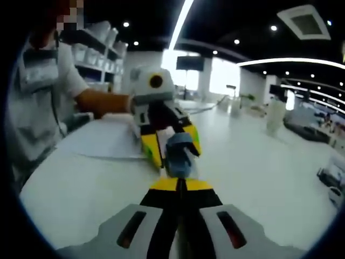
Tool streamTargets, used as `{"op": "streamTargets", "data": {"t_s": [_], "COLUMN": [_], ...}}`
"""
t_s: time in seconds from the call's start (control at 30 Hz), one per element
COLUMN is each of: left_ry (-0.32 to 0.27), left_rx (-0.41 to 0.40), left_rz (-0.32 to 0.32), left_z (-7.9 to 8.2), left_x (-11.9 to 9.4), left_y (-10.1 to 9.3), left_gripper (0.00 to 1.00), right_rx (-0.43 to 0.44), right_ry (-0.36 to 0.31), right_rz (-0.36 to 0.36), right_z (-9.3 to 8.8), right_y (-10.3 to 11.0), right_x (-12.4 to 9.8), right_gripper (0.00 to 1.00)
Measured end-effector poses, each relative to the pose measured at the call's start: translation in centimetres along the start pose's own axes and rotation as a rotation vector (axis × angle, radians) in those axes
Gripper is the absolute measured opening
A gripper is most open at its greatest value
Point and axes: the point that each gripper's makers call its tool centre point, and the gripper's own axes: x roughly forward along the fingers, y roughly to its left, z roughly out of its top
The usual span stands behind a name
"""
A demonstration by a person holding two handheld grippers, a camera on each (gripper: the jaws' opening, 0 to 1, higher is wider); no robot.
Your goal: Pick up the paper insert the paper into the punch align the paper edges press the punch to punch holes
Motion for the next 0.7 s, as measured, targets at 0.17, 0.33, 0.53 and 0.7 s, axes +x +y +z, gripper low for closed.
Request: {"op": "streamTargets", "data": {"t_s": [0.17,0.33,0.53,0.7], "left_ry": [0.010,-0.008,-0.037,-0.045], "left_rx": [-0.025,-0.070,-0.068,-0.061], "left_rz": [-0.027,-0.043,-0.043,-0.048], "left_z": [-0.5,-1.4,-1.1,-1.2], "left_x": [-0.1,-0.2,-0.2,0.0], "left_y": [0.2,0.1,0.3,0.1], "left_gripper": [0.31,0.31,0.29,0.26], "right_rx": [0.008,0.011,-0.005,-0.026], "right_ry": [-0.002,-0.004,0.007,0.015], "right_rz": [-0.005,0.002,0.002,0.003], "right_z": [0.1,0.2,0.1,0.1], "right_y": [0.0,0.3,0.2,0.4], "right_x": [-0.1,0.0,0.5,0.9], "right_gripper": [0.08,0.18,0.19,0.17]}}
